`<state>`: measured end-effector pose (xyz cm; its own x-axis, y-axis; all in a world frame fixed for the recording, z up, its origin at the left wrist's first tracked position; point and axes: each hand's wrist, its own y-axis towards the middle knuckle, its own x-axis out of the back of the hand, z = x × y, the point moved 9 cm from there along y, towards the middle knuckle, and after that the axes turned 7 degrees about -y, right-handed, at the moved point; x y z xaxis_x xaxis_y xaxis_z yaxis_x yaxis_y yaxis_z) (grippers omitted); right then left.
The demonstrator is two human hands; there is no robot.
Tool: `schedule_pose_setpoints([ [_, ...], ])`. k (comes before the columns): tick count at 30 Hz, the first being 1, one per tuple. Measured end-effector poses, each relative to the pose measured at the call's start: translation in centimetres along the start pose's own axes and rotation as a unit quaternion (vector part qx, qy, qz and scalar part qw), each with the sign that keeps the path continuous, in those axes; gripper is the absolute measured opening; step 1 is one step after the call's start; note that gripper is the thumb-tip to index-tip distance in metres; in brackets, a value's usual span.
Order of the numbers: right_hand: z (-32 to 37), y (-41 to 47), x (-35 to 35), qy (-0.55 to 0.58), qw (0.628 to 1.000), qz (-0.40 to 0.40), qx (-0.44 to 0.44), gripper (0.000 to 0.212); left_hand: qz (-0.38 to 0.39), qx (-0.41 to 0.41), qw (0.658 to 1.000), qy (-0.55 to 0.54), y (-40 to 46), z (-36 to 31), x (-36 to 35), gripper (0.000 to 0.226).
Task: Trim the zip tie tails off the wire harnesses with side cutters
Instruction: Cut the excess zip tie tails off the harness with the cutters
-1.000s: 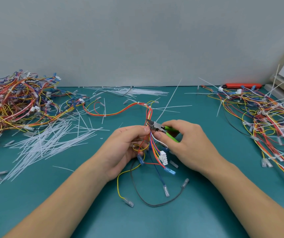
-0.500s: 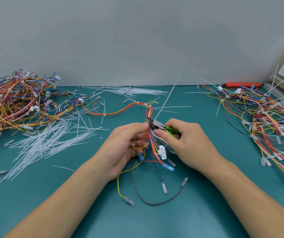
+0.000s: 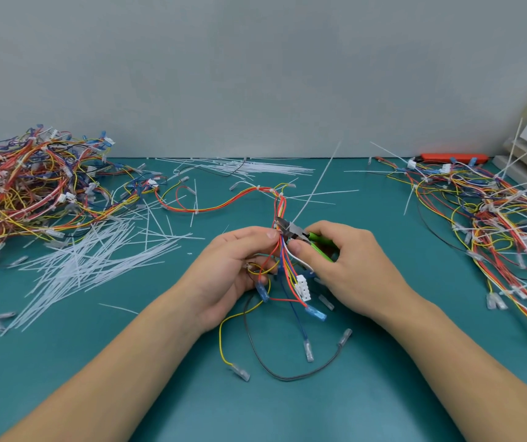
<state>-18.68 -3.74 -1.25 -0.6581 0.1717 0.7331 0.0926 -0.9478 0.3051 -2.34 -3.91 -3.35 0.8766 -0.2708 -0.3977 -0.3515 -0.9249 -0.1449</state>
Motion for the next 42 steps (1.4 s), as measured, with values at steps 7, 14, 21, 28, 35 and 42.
schedule_pose_setpoints([
  [7,-0.12,0.03,0.39,0.014,1.000,0.003,-0.007,0.053,0.006,0.004,1.000,-0.002,0.07,0.06,-0.05,0.017],
  [14,0.03,-0.04,0.77,0.006,1.000,0.000,-0.009,0.056,0.013,0.006,1.000,-0.010,0.08,0.15,-0.03,0.014],
  [21,0.40,-0.15,0.38,-0.002,1.000,-0.024,-0.002,0.046,0.017,0.000,1.000,0.000,0.04,-0.01,-0.23,0.017],
  [28,0.55,-0.08,0.52,-0.007,0.999,-0.032,0.005,0.046,0.010,0.000,1.000,0.003,-0.11,-0.09,-0.28,0.022],
  [35,0.34,0.01,0.37,0.010,1.000,-0.012,0.001,0.050,0.003,0.002,1.000,-0.006,-0.14,-0.17,-0.22,0.020],
  [42,0.43,-0.13,0.29,0.000,1.000,-0.017,0.006,0.046,0.010,0.002,1.000,-0.008,-0.15,-0.14,-0.36,0.018],
])
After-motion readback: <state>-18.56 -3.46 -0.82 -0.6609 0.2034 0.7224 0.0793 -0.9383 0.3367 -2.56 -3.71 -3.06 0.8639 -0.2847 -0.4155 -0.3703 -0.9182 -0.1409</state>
